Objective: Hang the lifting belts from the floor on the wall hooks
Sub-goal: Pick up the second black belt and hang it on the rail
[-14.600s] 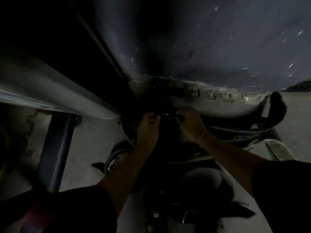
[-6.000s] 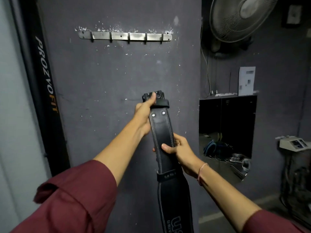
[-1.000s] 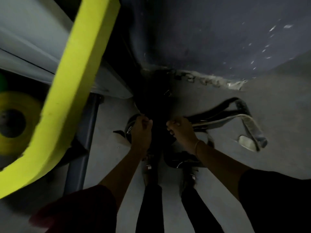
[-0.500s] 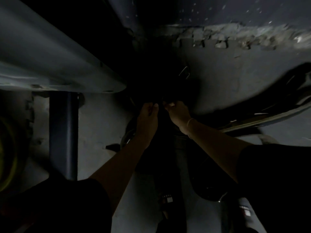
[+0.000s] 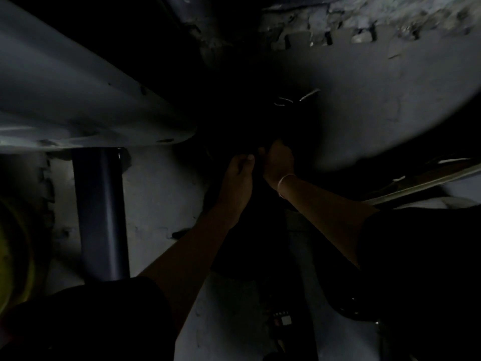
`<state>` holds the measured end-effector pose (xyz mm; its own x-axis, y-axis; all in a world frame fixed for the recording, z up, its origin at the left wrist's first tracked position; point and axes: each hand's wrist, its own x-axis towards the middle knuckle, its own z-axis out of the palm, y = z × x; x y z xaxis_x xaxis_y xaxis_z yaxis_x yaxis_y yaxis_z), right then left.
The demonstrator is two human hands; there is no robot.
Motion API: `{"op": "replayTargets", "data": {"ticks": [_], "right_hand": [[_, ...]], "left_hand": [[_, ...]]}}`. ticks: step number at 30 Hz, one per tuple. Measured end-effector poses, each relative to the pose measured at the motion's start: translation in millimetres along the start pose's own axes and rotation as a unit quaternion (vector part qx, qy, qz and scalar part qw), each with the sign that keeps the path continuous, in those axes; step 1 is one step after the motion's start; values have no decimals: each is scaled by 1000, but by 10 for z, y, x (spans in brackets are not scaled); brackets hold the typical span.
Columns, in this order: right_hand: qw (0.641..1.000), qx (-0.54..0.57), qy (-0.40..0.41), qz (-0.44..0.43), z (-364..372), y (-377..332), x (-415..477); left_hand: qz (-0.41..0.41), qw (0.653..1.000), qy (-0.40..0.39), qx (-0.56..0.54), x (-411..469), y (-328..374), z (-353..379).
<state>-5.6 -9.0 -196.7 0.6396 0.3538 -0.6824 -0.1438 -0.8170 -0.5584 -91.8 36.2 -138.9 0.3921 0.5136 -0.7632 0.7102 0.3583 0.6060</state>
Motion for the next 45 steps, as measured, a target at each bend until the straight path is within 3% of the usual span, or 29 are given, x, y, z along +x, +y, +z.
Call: {"op": "replayTargets", "data": {"ticks": [8,13,16,23,26,33,40,45], "right_hand": [[982,158,61,-80,-752,-294,-671],[930,352,72,-75,-1482,-648,-1168],[905,406,113,-61,-2048,-848,-1452],[915,346,184,-97,-3312,-1170,-2215],[915,340,171,-131,-3820,-1379,-2589],[902,360,107,-214,-5083,-2124,-3626],[887,339,123,-288,-6106,-2880,-4786],[867,301,120,-379,-6691,-3444,-5709]], "left_hand": [[3,999,-22,-31,-598,404,309],[29,994,3,-104,-1096,1002,525],[64,992,-9,-107,-1470,1501,600],[153,979,-95,-93,-2435,2777,853],[174,970,-110,-128,-2895,3284,986],[293,952,-34,-81,-3930,4407,1117],[442,895,61,-1,-5370,5484,1027],[490,861,128,-51,-6456,6055,858]]}}
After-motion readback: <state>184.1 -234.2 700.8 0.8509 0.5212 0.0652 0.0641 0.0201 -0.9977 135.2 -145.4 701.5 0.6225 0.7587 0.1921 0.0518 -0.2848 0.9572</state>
